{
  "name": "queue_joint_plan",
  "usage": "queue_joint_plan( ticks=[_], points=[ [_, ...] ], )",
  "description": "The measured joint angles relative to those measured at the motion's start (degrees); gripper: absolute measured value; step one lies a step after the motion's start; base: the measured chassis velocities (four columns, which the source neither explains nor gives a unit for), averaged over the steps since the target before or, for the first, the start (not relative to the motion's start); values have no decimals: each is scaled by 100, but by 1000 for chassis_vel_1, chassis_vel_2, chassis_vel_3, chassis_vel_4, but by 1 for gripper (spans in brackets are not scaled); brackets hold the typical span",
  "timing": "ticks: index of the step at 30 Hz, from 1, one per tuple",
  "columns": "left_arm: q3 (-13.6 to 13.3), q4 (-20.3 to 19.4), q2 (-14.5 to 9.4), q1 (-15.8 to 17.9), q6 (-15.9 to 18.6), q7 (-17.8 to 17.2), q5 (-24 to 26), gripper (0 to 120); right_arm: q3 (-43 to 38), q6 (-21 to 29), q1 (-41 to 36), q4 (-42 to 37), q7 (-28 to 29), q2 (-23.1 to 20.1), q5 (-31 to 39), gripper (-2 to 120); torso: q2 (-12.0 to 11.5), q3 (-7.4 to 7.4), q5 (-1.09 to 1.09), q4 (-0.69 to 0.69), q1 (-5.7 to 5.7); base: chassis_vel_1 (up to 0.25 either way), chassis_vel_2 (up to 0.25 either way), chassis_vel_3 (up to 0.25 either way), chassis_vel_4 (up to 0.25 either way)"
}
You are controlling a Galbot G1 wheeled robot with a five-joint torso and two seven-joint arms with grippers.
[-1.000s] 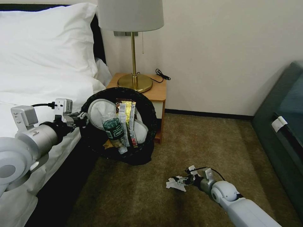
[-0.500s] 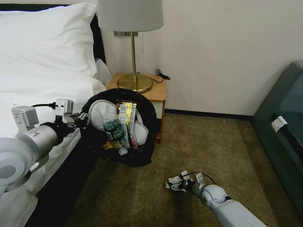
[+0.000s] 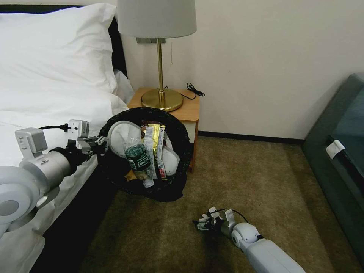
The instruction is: Pick up the trash bin, then pick up the garbage on the floor and place it into the trash bin.
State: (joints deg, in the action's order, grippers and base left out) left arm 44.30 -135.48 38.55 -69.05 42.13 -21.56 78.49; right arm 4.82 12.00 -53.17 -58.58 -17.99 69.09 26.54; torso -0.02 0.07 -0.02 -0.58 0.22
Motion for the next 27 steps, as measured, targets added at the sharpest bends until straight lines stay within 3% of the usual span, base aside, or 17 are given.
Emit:
queue_joint_plan(
  ticks=[19, 27],
  points=[
    [-8, -4, 13, -9, 0, 33, -16, 1, -251, -154, 92, 447, -52, 270, -341, 98, 2, 0, 3, 3, -1, 0, 0, 0, 0],
    [9, -6, -16, 8, 0, 34, -13, 1, -303, -155, 40, 384, 9, 213, -341, 72, 3, 0, -1, 2, -1, 0, 0, 0, 0]
  ],
)
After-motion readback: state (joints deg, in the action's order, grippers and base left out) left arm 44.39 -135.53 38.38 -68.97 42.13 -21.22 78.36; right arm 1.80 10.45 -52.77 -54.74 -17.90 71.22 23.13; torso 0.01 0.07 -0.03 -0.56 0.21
